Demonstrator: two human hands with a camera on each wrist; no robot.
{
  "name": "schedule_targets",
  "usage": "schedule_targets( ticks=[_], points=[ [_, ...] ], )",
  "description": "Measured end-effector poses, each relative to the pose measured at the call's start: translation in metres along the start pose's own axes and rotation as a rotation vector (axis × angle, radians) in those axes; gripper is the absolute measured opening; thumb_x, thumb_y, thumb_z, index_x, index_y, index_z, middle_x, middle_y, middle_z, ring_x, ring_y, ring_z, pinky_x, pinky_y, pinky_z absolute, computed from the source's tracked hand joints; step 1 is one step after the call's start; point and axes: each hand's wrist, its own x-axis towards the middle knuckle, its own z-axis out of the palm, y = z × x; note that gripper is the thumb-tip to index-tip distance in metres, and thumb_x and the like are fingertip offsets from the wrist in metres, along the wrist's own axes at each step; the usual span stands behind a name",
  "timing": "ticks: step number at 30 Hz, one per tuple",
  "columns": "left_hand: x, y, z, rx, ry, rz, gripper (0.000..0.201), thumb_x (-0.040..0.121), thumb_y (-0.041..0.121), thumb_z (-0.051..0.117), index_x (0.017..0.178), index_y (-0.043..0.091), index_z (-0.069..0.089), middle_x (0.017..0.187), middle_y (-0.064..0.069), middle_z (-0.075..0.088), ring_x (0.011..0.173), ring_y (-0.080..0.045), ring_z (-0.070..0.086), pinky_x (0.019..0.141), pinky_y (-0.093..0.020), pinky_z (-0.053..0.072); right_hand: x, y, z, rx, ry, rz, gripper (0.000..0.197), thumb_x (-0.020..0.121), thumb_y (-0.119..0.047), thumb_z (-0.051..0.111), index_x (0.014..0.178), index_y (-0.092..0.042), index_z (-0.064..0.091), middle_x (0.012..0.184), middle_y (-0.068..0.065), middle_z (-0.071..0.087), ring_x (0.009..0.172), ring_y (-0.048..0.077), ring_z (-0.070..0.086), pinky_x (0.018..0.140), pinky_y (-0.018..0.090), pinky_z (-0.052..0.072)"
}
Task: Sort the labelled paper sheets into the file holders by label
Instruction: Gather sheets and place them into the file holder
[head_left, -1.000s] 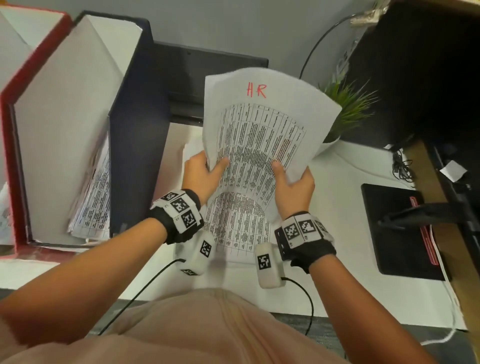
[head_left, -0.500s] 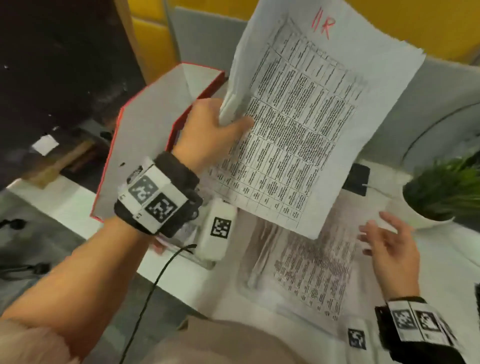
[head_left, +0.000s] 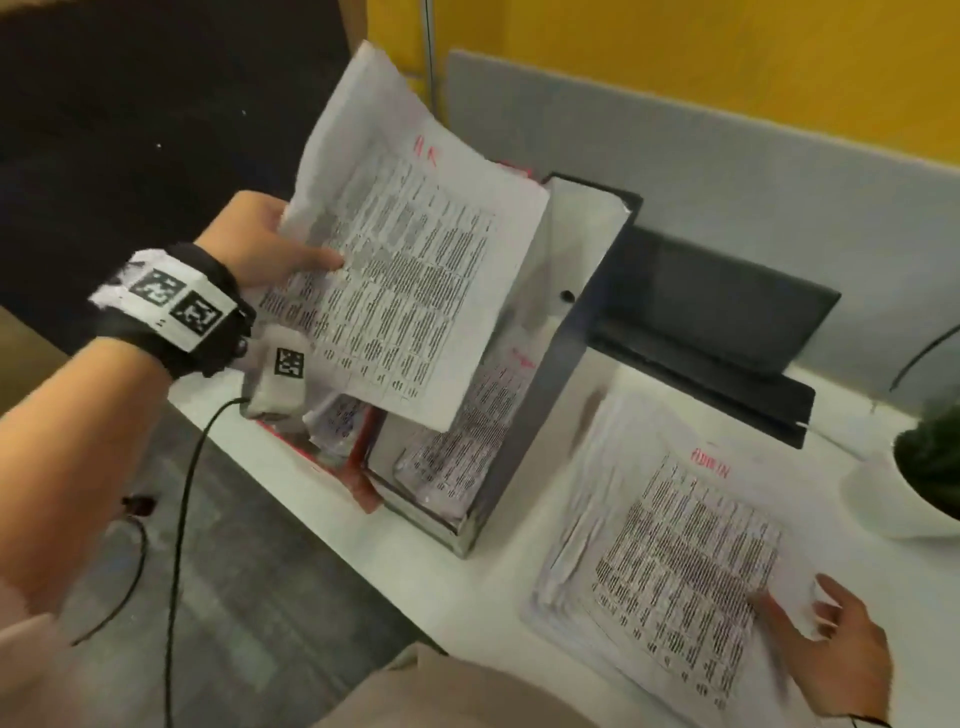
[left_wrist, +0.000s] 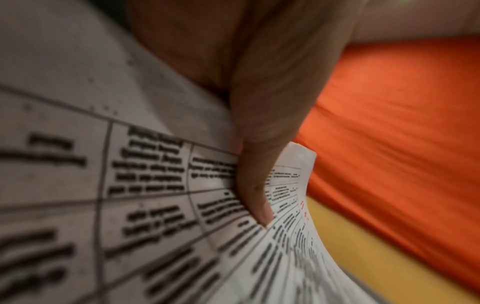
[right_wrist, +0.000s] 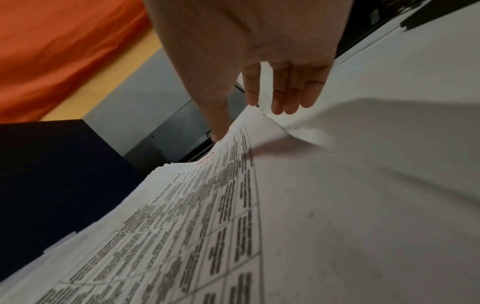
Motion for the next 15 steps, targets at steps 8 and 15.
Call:
schedule_targets(
  ticks=[8, 15],
  points=[
    [0.01, -0.014, 0.051, -0.164, -0.255, -0.027, 0.047, 0.075, 0.026, 0.075, 0.117, 0.011, 0.061, 0.118, -0.008, 0.064, 0.108, -0.025, 0.06, 0.1, -0.042, 0.043, -0.005, -0.002, 0.009, -0.075, -0.085, 0.054, 0.087, 0.059, -0.031, 0.086, 0.131, -0.004, 0.047, 0.13, 0.027, 0.051, 0.11, 0.04, 0.055, 0.101, 0.049, 0.04],
    [0.007, -0.032, 0.052, -0.469, -0.415, -0.02, 0.064, 0.042, 0.027, 0.09, 0.102, 0.027, 0.066, 0.103, 0.002, 0.072, 0.097, -0.019, 0.068, 0.091, -0.045, 0.05, -0.01, -0.002, 0.005, -0.026, -0.155, 0.067, 0.085, 0.067, -0.031, 0.081, 0.137, -0.008, 0.041, 0.138, 0.024, 0.043, 0.12, 0.041, 0.048, 0.106, 0.052, 0.036]
  ],
)
